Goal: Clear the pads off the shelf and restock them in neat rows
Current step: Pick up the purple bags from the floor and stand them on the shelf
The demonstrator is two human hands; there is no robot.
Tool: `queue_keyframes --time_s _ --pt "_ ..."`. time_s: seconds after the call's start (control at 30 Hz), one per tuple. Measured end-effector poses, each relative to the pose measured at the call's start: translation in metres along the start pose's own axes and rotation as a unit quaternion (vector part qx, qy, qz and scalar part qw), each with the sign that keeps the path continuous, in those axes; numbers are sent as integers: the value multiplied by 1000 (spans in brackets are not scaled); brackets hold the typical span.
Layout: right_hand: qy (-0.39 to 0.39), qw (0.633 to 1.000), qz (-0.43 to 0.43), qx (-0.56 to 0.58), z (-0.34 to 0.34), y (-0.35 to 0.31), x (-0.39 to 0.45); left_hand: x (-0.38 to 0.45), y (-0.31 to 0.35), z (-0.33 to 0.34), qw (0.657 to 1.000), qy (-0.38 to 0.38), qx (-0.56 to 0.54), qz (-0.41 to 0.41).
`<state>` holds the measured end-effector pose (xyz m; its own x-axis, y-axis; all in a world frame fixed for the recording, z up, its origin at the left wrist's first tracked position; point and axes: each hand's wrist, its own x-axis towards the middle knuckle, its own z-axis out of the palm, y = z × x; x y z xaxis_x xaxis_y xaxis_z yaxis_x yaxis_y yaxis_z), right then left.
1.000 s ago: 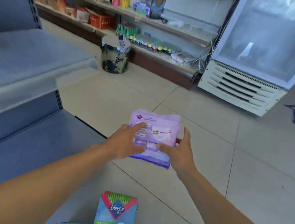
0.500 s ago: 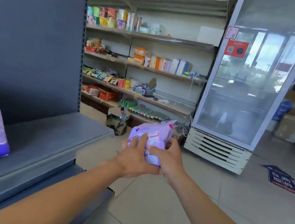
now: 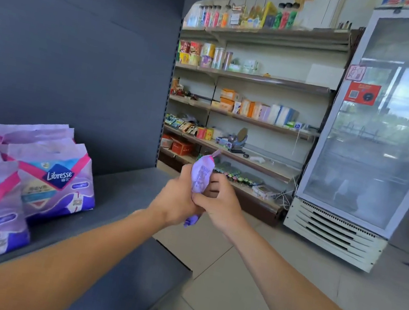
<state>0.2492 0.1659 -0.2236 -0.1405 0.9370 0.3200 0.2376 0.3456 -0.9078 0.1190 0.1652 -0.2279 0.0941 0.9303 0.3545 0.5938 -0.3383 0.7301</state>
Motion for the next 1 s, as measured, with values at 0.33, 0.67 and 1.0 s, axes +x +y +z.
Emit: queue_keyframes --time_s 0.33,0.67,1.0 --pt "25 995 30 -96 6 -13 8 -25 -39 -74 986 64 -151 -33" --pt "-102 988 26 117 76 -11 29 -50 -66 -130 961 107 -251 -43" --pt "-154 981 -118 -29 187 7 61 -88 -120 -173 938 203 282 -10"
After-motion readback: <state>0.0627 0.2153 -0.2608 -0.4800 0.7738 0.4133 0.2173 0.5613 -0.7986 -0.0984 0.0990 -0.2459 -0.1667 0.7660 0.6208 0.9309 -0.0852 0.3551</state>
